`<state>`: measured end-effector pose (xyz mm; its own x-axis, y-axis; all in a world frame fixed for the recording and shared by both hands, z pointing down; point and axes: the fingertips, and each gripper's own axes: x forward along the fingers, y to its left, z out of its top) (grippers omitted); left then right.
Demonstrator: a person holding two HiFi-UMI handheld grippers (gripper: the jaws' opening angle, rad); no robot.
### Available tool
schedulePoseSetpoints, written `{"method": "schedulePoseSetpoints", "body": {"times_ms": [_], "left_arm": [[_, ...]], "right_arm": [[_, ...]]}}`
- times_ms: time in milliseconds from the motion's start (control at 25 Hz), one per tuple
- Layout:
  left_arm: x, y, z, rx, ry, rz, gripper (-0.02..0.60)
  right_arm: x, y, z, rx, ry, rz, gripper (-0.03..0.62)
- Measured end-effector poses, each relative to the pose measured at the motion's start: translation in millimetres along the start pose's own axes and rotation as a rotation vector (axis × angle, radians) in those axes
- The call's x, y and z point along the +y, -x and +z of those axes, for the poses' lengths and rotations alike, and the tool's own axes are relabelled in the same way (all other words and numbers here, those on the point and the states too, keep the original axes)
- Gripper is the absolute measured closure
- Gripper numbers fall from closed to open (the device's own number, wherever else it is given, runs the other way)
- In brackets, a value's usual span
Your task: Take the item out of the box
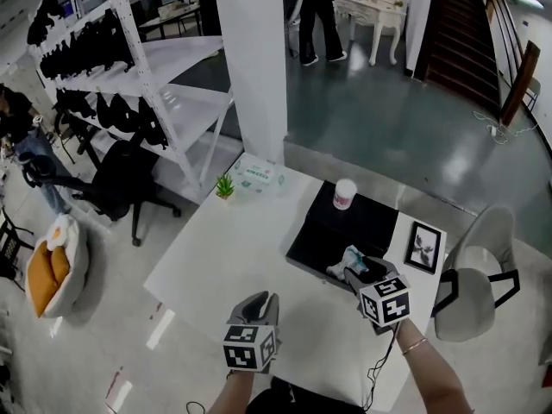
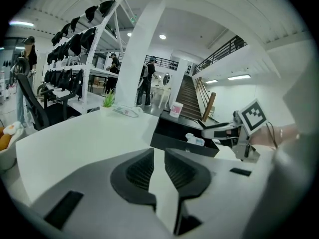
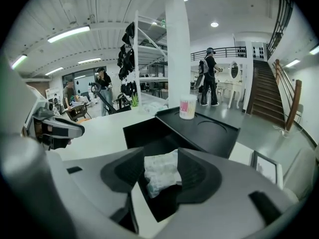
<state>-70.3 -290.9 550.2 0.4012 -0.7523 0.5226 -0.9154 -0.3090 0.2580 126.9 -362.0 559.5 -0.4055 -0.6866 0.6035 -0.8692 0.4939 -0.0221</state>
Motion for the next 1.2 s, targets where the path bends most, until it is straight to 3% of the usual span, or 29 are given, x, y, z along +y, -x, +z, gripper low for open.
{"method": "schedulePoseSetpoints", "body": {"times_ms": [280,600,1200], "left_arm": [[10.8,1.1,-7.0,0.021,0.018,0.03,0.518],[18.3,3.5,-10.9,0.027,0.027,0.036,0.518],[24.9,-0.1,-16.0,0.036,0.042,0.017,0.518]], "right_arm": [[1.0,-24.9,-6.7,0.055,-0.011,0.016,0.337],[-1.2,-29.8,-7.5,0.122,-0.032,0.014,0.329],[-3.2,-55.8,-21.7,0.338,0.106,-0.009,0.292]]}}
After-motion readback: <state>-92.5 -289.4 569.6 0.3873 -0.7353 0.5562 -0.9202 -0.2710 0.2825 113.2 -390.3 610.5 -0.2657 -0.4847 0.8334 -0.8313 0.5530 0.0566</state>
